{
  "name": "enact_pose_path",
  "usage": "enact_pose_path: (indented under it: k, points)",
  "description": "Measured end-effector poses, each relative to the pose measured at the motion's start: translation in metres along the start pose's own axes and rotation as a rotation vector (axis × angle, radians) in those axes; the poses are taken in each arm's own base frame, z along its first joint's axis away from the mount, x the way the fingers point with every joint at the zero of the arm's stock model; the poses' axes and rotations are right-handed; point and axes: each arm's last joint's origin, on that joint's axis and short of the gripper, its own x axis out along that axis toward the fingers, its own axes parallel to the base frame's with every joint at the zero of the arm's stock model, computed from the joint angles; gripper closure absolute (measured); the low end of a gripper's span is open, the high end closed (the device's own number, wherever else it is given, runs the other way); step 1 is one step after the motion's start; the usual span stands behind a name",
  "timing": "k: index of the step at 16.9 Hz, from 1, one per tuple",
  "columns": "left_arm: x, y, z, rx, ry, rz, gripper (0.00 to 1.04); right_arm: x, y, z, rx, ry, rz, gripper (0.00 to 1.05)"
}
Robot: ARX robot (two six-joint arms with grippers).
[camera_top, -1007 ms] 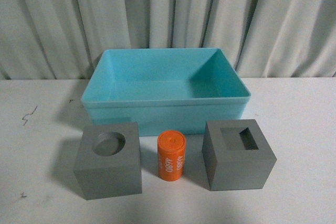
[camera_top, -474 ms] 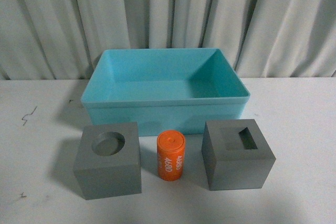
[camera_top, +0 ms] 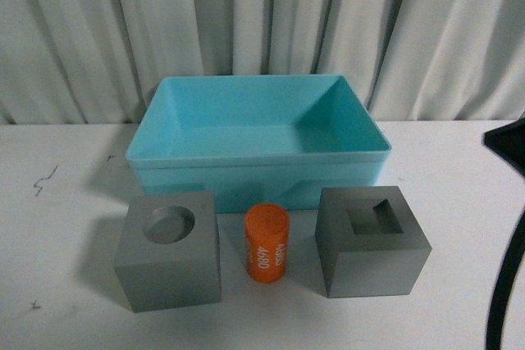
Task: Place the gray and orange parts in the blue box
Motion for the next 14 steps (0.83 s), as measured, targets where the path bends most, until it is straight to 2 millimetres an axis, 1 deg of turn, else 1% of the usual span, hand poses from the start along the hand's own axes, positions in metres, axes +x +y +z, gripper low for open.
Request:
enact_pose_path:
  k: [2,4,6,8,12,13,14]
  points:
    - [0.000,0.000,0.000,0.000,0.000,0.000,0.07,0.029,0.011,-0.014,0.005,0.101,0.030,0.06]
    - [0.000,0.000,0.000,0.000,0.000,0.000,0.07,0.045,0.021,-0.027,0.003,0.178,0.054,0.06]
    - [0.000,0.000,0.000,0.000,0.000,0.000,0.07,0.053,0.028,-0.035,0.007,0.221,0.066,0.06]
    - [0.000,0.000,0.000,0.000,0.000,0.000,0.07,0.061,0.033,-0.037,0.010,0.232,0.073,0.06]
    - [0.000,0.000,0.000,0.000,0.000,0.000,0.07,0.079,0.035,-0.048,0.020,0.299,0.046,0.06]
    - [0.000,0.000,0.000,0.000,0.000,0.000,0.07,0.083,0.037,-0.047,0.016,0.306,0.035,0.08]
    - [0.000,0.000,0.000,0.000,0.000,0.000,0.07,0.085,0.039,-0.047,0.020,0.309,0.031,0.18]
